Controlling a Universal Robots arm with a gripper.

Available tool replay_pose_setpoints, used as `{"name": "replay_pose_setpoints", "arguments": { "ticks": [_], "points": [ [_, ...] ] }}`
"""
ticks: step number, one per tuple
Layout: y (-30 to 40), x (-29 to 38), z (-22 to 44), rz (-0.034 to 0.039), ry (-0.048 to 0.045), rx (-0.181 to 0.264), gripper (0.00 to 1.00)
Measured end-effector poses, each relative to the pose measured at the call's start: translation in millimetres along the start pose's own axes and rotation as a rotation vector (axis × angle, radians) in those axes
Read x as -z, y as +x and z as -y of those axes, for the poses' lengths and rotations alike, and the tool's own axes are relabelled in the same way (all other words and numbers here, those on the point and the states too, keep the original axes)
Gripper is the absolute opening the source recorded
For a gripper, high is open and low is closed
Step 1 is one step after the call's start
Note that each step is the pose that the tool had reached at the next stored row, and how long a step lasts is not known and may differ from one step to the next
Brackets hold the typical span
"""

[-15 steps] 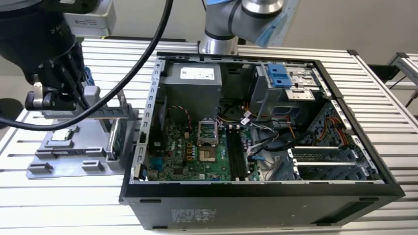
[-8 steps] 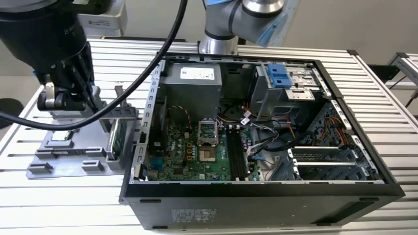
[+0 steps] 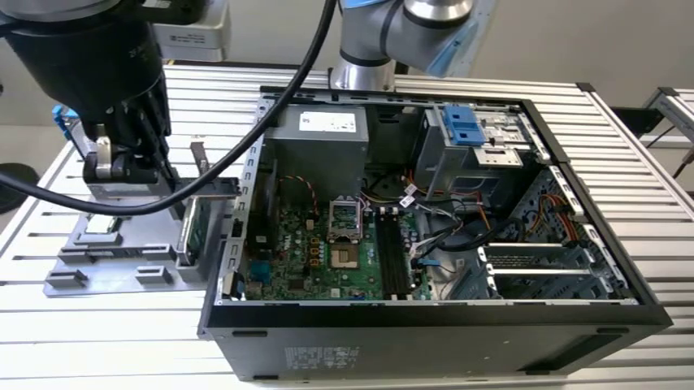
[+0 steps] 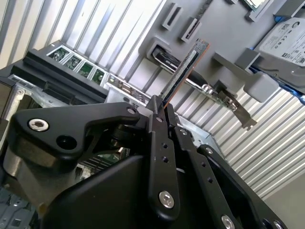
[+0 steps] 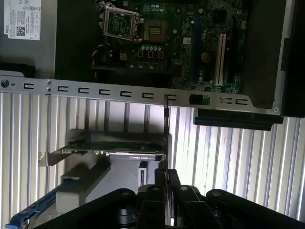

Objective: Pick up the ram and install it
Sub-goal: 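Pick up the ram and move it above insertion slot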

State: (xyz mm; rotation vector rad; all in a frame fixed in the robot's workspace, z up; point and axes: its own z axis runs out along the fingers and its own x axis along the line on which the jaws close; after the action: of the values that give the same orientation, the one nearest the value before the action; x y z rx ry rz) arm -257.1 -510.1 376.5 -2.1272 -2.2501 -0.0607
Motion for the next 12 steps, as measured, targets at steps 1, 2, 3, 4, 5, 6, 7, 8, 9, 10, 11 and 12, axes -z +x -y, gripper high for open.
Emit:
{"name": "replay_pose_setpoints", "arguments": {
  "ticks": [1,2,3,4,5,6,7,8,9,10,11,12],
  "points": [
    [-0.1,0.0,-1.6,0.0,-0.0001,0.0,0.0],
    [-0.2,0.1,-3.2,0.0,0.0,0.0,0.0],
    [-0.3,0.1,-5.0,0.0,0.0,0.0,0.0],
    [-0.4,0.2,-6.9,-0.0001,0.0,0.0,0.0],
    [-0.5,0.2,-8.9,0.0,0.0,0.0,0.0],
    [-0.6,0.2,-10.8,0.0,0.0,0.0,0.0],
    [-0.7,0.3,-13.0,-0.0001,-0.0001,0.0,0.0],
    [-0.8,0.3,-15.0,0.0,0.0,0.0,0.0],
    [-0.9,0.4,-17.2,0.0,0.0,0.0,0.0],
    [-1.1,0.4,-19.2,-0.0001,-0.0001,0.0,0.0],
    [-1.1,0.5,-21.1,0.0,0.0,0.0,0.0],
    [-1.3,0.6,-23.1,0.0,0.0,0.0,0.0]
  ]
}}
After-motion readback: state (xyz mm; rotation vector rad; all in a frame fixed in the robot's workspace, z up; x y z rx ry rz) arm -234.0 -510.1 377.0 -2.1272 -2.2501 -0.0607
